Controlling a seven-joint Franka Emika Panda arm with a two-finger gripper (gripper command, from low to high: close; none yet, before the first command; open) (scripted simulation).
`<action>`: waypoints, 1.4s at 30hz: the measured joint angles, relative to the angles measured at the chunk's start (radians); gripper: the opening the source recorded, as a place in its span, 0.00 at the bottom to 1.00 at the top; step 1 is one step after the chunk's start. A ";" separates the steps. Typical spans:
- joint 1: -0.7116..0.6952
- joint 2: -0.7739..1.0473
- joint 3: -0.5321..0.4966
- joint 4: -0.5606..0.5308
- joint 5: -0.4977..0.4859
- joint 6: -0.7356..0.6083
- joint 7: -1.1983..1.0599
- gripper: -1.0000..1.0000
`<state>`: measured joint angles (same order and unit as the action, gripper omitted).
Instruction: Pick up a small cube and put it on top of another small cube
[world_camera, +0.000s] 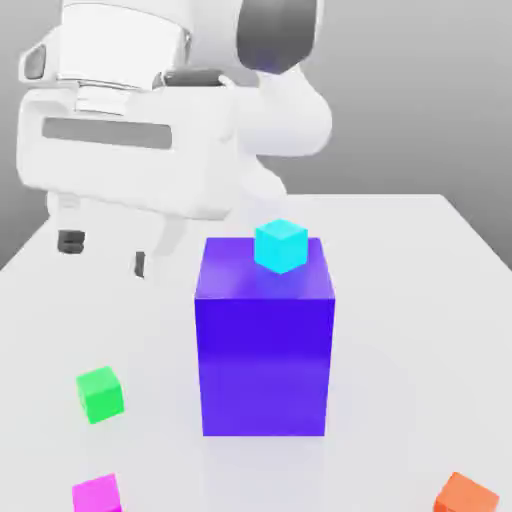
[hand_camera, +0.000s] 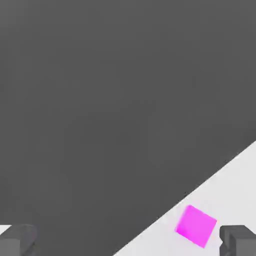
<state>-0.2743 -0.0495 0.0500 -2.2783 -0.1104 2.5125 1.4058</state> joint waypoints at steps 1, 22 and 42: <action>-0.011 0.036 -0.004 0.001 0.000 0.011 0.026 0.50; -0.066 0.583 -0.042 0.045 0.100 0.257 0.235 0.00; -0.249 0.017 -0.128 -0.458 0.103 0.192 -0.201 0.00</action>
<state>-0.5236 -0.0325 -0.0781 -2.7366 -0.0078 2.7048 1.2053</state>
